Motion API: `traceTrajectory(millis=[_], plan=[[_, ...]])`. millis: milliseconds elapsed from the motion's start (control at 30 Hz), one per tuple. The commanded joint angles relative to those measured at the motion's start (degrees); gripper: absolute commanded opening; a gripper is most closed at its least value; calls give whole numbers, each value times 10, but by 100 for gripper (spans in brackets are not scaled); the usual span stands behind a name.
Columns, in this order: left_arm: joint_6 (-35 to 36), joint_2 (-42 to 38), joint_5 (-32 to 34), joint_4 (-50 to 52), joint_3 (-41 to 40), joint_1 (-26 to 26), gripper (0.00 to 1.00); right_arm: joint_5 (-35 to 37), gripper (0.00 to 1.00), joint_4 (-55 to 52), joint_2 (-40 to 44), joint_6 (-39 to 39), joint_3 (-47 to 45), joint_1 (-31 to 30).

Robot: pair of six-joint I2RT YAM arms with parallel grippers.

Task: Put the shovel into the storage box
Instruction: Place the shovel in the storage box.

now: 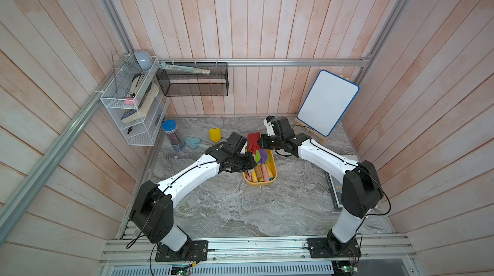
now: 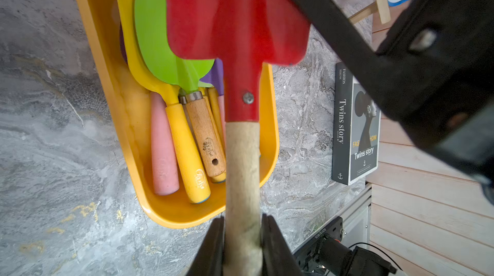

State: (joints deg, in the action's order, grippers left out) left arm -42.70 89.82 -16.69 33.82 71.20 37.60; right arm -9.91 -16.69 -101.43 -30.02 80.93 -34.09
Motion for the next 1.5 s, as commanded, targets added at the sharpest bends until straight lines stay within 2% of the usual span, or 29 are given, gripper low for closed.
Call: traceTrajectory(millis=[0,67,167,200,333,600,867,1467], plan=[[3,2,7,-5,24,2,13,22,2,-15,-11,10,16,-3],[2,3,5,-6,26,3,22,25,0,-16,-11,10,16,-2],[5,1,-3,-9,27,4,49,27,0,-15,-11,12,14,-3],[5,1,-6,-11,26,4,55,27,0,-15,-11,13,14,-3],[8,-5,-14,-18,22,3,68,31,0,-23,-10,26,17,-3],[18,-28,-17,-29,10,4,70,58,0,-88,-6,90,36,16],[25,-50,-25,-49,-9,4,70,132,0,-167,-13,151,44,35],[30,-55,-20,-49,-13,4,70,226,0,-262,-87,196,130,23]])
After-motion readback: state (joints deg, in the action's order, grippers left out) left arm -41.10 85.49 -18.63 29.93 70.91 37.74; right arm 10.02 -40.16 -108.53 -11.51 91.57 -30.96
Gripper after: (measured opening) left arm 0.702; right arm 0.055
